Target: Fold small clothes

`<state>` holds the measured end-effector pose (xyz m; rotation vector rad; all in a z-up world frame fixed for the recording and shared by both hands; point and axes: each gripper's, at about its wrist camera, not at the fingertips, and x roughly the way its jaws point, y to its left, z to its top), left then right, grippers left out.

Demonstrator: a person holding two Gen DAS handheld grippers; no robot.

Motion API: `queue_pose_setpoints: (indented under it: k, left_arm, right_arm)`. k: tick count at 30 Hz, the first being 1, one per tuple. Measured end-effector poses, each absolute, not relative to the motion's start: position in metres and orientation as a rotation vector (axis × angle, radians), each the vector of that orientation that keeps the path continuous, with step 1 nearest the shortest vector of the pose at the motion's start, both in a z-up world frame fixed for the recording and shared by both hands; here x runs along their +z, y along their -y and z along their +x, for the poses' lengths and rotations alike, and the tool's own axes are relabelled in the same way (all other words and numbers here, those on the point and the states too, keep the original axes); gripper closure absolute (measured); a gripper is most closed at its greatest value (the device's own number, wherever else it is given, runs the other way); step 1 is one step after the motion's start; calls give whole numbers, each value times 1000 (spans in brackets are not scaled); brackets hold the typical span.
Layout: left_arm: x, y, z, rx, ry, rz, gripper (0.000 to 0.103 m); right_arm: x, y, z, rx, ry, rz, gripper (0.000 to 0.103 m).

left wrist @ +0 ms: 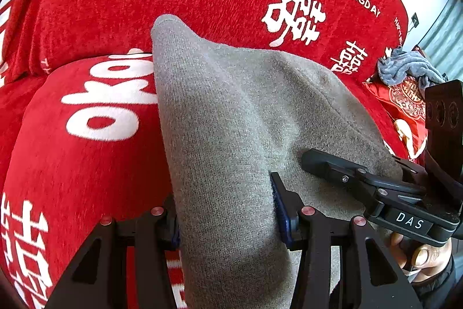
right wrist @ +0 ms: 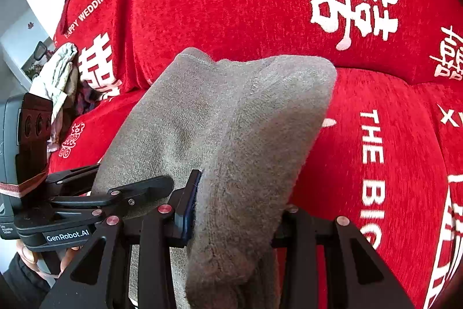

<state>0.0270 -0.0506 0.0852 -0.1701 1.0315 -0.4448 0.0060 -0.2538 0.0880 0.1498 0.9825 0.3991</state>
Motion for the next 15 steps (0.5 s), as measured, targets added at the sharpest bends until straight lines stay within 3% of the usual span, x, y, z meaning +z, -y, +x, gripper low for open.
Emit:
queue_pose_setpoints:
  k: [15]
  left_arm:
    - [76, 33, -33, -441, -1011, -160, 53]
  right_arm:
    - [85, 239, -55, 416, -971, 114, 63]
